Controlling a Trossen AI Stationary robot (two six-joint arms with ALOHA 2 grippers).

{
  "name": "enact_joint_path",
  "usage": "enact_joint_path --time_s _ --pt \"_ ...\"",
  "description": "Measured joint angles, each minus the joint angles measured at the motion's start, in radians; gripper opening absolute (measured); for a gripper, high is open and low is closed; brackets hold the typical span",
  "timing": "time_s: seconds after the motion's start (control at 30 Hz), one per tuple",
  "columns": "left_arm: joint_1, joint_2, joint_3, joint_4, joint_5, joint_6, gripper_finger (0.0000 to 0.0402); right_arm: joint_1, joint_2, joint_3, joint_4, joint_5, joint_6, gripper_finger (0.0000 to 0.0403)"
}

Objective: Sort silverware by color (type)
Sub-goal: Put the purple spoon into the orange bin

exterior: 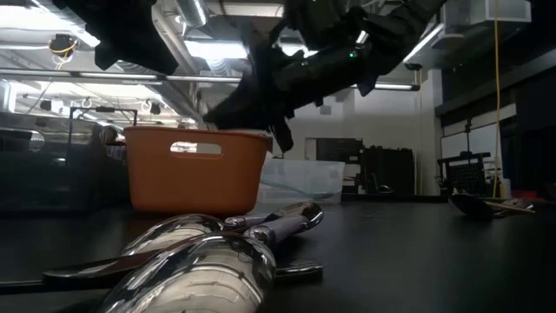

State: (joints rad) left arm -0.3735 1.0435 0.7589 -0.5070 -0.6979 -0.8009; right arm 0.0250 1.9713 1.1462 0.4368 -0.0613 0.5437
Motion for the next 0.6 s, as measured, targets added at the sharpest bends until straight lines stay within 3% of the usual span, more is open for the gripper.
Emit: enact_joint_path --time_s 0.13,0.6 --pt "0.0 0.0 0.0 0.001 0.0 0.0 0.0056 0.0 0.015 0.017 -0.095 0.024 -0.003 0.0005" --pt "0.0 0.0 0.0 0.0 0.0 0.0 0.0056 0.001 0.024 0.02 -0.11 0.062 -0.003 0.0005"
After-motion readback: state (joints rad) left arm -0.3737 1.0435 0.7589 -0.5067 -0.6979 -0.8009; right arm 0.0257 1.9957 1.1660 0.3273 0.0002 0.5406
